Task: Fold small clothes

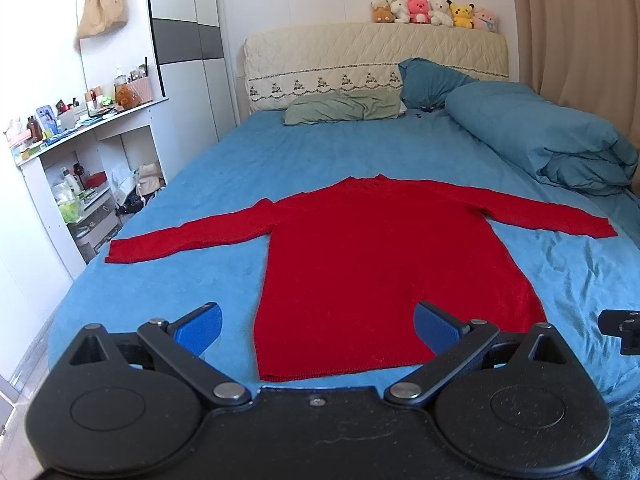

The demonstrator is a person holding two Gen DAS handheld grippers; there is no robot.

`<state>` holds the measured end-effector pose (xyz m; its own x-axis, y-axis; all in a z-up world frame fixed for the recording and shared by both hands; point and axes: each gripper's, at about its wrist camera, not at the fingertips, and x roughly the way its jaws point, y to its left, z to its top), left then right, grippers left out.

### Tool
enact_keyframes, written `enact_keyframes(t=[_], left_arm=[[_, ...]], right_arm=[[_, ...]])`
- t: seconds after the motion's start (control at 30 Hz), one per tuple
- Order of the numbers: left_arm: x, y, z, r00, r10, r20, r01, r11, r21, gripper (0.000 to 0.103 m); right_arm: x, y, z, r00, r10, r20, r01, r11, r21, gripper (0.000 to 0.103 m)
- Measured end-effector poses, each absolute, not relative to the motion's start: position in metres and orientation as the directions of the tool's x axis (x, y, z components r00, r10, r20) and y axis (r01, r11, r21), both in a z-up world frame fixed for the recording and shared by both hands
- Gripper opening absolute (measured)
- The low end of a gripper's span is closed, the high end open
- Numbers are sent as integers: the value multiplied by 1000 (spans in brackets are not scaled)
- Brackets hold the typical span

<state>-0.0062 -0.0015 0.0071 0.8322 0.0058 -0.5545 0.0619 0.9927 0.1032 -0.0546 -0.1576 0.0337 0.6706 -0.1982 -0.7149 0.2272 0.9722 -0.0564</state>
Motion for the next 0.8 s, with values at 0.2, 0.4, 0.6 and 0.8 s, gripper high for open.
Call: enact_keyframes(t=[0.2,0.4,0.6,0.8], left_arm=[[-7,-2,8,834,4,-552,65,992,105,103],[-8,-2,8,833,-4,-554,70,993,98,103],[-7,-2,7,833,-5,-554,72,993,99,103],[-8,-1,8,833,-5,-554,71,993,98,103]], right_arm=[[-52,-158,33,673,-200,-712,229,972,-56,103],[-57,-157,37,675,-200,-710,233,971,-52,103],[-57,-157,37,675,-200,-711,234,971,-51,103],[-57,-158,38,676,-198,-710,233,971,-48,103]])
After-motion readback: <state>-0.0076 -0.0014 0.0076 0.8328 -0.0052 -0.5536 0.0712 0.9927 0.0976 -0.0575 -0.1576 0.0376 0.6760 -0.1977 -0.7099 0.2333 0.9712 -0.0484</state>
